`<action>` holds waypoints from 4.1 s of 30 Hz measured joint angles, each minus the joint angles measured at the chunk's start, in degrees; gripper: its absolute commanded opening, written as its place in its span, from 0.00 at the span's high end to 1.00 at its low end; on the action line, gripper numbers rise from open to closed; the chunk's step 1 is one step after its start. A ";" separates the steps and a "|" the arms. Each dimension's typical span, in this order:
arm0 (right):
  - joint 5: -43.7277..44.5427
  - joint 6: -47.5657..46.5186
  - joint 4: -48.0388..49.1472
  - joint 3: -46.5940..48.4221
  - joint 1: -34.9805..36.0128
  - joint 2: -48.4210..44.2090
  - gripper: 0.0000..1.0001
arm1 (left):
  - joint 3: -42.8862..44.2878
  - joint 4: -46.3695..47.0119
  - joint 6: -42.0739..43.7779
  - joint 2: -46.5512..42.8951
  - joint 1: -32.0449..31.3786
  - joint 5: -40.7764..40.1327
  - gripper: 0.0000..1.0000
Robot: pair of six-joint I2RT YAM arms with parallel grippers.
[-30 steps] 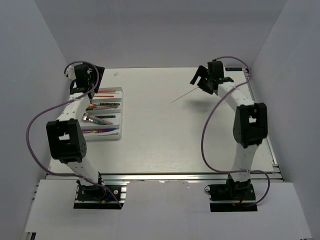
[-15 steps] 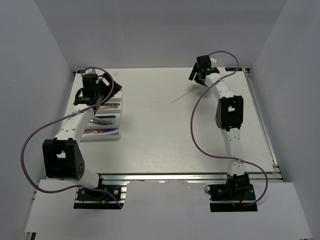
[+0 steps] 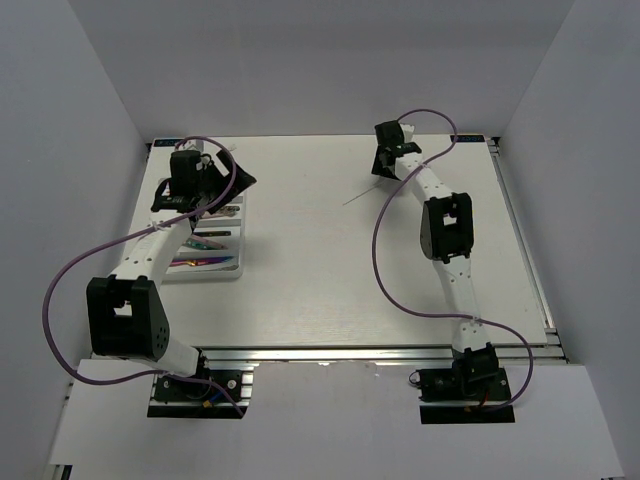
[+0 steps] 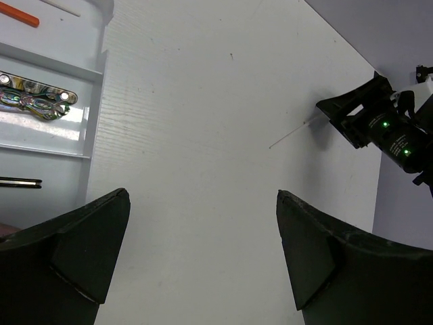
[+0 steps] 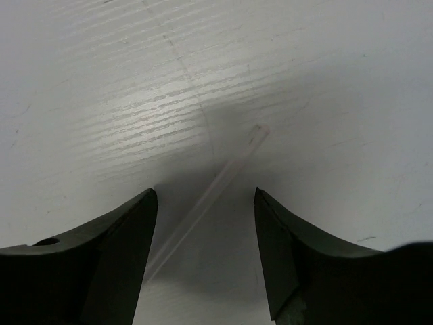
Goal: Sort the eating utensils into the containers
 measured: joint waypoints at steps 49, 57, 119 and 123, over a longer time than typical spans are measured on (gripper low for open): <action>-62.01 -1.99 41.07 -75.76 -1.66 -47.15 1.00 | -34.42 43.19 -21.40 -10.25 -14.25 11.56 0.02; -69.72 5.51 49.09 -80.35 2.03 -49.24 1.00 | -34.49 60.61 -26.16 0.20 -19.80 11.23 0.06; -55.74 3.45 37.11 -84.46 0.11 -63.41 0.11 | 7.69 27.08 -35.45 31.54 24.65 -13.70 0.64; -55.89 3.48 36.83 -84.46 0.11 -63.08 0.11 | 7.89 27.82 -35.87 31.89 24.65 -13.53 0.51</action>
